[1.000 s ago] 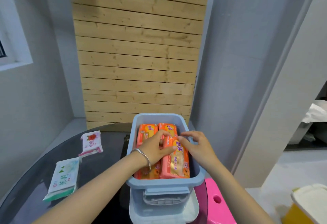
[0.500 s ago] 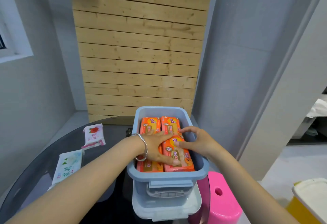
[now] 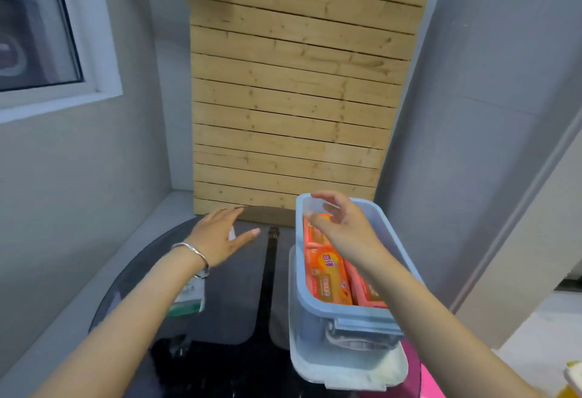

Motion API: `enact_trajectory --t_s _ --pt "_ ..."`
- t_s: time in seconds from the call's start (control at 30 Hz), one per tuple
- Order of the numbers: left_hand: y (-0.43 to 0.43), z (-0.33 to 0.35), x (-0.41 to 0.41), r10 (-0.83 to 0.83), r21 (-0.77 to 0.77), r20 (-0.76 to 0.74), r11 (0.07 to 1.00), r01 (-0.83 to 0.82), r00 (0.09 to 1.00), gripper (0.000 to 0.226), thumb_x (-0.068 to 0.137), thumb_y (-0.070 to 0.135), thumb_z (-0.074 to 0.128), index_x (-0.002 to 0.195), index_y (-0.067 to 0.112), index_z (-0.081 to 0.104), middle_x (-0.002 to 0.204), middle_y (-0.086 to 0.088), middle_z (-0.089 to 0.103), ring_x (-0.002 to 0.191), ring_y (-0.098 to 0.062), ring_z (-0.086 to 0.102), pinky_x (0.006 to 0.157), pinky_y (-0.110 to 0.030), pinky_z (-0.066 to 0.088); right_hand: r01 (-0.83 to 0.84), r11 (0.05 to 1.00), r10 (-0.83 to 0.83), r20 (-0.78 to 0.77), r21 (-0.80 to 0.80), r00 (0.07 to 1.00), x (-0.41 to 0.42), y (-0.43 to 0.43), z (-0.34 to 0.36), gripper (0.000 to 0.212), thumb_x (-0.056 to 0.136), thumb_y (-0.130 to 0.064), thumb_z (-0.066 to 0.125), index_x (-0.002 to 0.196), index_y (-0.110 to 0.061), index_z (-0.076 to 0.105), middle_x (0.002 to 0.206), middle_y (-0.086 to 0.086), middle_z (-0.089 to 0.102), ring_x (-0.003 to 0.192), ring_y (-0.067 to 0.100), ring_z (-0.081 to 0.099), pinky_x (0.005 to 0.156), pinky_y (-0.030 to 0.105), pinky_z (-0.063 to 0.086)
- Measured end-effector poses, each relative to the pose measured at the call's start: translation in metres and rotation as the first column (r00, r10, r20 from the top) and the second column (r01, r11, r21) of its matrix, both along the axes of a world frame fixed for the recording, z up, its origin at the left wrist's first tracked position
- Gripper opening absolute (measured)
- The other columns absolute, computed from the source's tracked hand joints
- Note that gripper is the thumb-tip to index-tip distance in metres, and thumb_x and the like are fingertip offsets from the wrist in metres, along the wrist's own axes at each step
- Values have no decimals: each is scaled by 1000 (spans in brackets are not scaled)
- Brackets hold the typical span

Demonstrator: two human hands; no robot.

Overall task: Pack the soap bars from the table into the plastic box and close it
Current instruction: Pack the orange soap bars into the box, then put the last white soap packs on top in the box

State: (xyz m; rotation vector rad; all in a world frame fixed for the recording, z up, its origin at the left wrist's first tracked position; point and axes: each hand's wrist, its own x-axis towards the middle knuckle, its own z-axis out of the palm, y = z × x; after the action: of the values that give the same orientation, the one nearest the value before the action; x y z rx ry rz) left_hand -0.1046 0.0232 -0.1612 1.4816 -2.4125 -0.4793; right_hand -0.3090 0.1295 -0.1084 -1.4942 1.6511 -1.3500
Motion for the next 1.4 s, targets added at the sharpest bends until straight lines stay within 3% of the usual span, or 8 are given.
enact_trajectory --t_s 0.23,0.37,0.5,0.6,0.77,0.93,1.13,1.4 --pt "-14 -71 67 295 254 -13 925 -282 955 80 86 55 48 146 7 24 152 -11 33 139 -29 33 113 -39 30 -214 949 190 122 231 974 130 -45 -61 34 91 -26 56 124 -22 52 136 -2 51 112 7 51 88 18 39" --pt "-23 -115 78 389 322 -75 881 -347 918 54 89 52 44 121 9 53 125 -11 61 112 -28 56 94 -36 43 -195 890 97 248 412 964 148 -59 -93 37 95 -29 51 129 -13 54 127 -1 54 110 10 47 91 22 34" --pt "-28 -149 79 357 290 -34 897 -333 933 57 95 48 28 137 13 44 145 -15 43 140 -30 28 117 -38 15 -228 787 4 365 573 931 161 -72 -130 42 97 -41 41 122 -14 61 121 0 63 119 21 56 108 33 38" --pt "-22 -151 75 374 302 -248 906 -295 894 58 93 45 33 145 19 26 146 -11 41 142 -32 25 118 -42 15 -227 810 -7 396 540 918 167 -79 -139 37 100 -31 38 116 -10 64 113 9 69 93 17 66 73 19 53" --pt "-25 -108 80 379 367 -708 918 -147 596 59 94 24 50 145 25 21 122 6 51 101 -14 57 61 -8 48 -248 902 51 484 353 874 162 -103 -130 32 98 -28 45 119 -14 64 117 5 69 106 17 65 96 31 50" --pt "-49 -99 95 515 496 -796 856 -144 319 56 90 20 57 140 20 32 126 -8 57 93 -18 63 51 -14 53 -65 964 -21 320 257 947 154 -143 -132 45 86 -24 66 128 -16 52 129 4 53 103 16 61 60 3 48" --pt "-59 -106 111 573 539 -763 819 -195 298 57 88 20 61 138 14 36 125 -8 58 96 -19 61 60 -18 51 233 838 -306 73 494 949 145 -198 -170 81 64 -61 71 129 -17 50 131 7 50 120 25 47 100 42 45" --pt "-63 -113 123 602 563 -756 798 -212 257 55 87 15 61 136 10 38 118 -14 60 91 -22 60 69 -27 51 228 833 -202 -108 503 973 151 -218 -161 60 61 -43 80 105 -17 49 112 6 60 108 26 59 87 43 55"
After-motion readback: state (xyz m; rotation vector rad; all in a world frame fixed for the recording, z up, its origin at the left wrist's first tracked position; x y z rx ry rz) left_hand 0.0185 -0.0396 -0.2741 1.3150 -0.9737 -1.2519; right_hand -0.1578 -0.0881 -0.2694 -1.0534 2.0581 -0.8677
